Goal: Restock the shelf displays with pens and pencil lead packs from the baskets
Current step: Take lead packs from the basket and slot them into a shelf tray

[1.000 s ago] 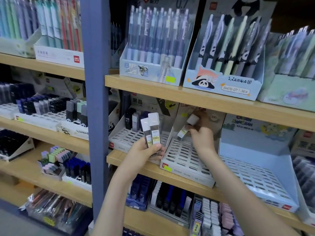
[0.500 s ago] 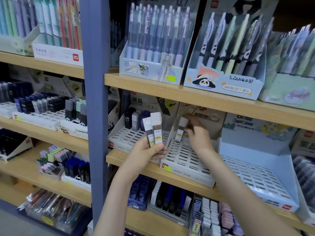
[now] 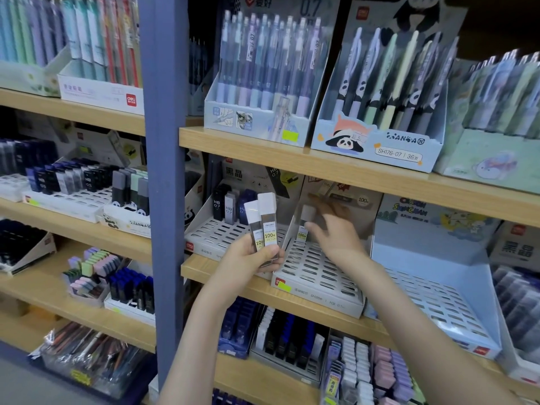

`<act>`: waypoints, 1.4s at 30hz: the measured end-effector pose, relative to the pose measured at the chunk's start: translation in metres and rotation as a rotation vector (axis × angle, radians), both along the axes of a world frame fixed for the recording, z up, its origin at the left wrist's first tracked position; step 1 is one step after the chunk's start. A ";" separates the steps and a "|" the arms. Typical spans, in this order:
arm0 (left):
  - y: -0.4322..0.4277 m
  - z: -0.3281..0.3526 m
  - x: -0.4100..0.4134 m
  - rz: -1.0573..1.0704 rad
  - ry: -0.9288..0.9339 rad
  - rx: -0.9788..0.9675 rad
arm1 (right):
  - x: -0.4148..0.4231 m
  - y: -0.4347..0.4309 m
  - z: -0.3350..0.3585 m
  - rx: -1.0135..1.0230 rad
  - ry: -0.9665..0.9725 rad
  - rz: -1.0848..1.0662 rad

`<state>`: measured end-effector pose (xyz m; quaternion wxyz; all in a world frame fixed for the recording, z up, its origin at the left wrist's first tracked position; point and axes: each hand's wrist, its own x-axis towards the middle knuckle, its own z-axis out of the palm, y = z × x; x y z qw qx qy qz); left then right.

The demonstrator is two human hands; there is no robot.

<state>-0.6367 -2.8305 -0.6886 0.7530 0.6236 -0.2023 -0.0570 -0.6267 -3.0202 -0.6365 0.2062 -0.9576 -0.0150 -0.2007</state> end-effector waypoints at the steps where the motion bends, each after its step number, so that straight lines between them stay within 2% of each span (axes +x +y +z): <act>1: 0.000 0.001 -0.001 -0.013 -0.004 0.013 | -0.005 0.006 0.004 0.121 -0.009 0.015; 4: -0.002 0.003 -0.004 -0.054 -0.006 0.044 | -0.020 0.023 0.010 0.497 0.021 0.243; 7: -0.005 0.005 -0.005 -0.074 -0.005 0.069 | -0.029 0.033 0.010 0.601 0.066 0.446; 11: -0.004 0.005 -0.006 -0.079 -0.033 0.051 | -0.027 0.029 0.009 0.806 0.099 0.456; 13: -0.003 0.002 -0.006 -0.061 -0.027 0.031 | -0.024 0.024 0.011 0.863 0.059 0.326; 15: -0.002 -0.001 -0.005 -0.054 -0.005 -0.005 | -0.020 0.016 0.014 0.805 -0.058 0.133; 17: -0.002 -0.003 -0.004 -0.058 0.010 -0.026 | -0.016 0.010 0.014 0.652 -0.142 -0.001; 21: -0.002 -0.003 -0.004 -0.062 0.017 -0.031 | -0.004 0.004 0.006 0.340 -0.030 -0.160; 28: -0.002 -0.004 -0.004 -0.046 0.007 -0.004 | 0.008 0.002 -0.005 0.249 -0.080 -0.074; 38: -0.002 -0.002 -0.004 -0.045 0.006 -0.005 | 0.007 0.004 -0.006 0.219 -0.060 0.078; 42: -0.002 -0.001 -0.005 -0.043 -0.007 0.006 | 0.006 0.004 -0.007 0.190 -0.041 0.073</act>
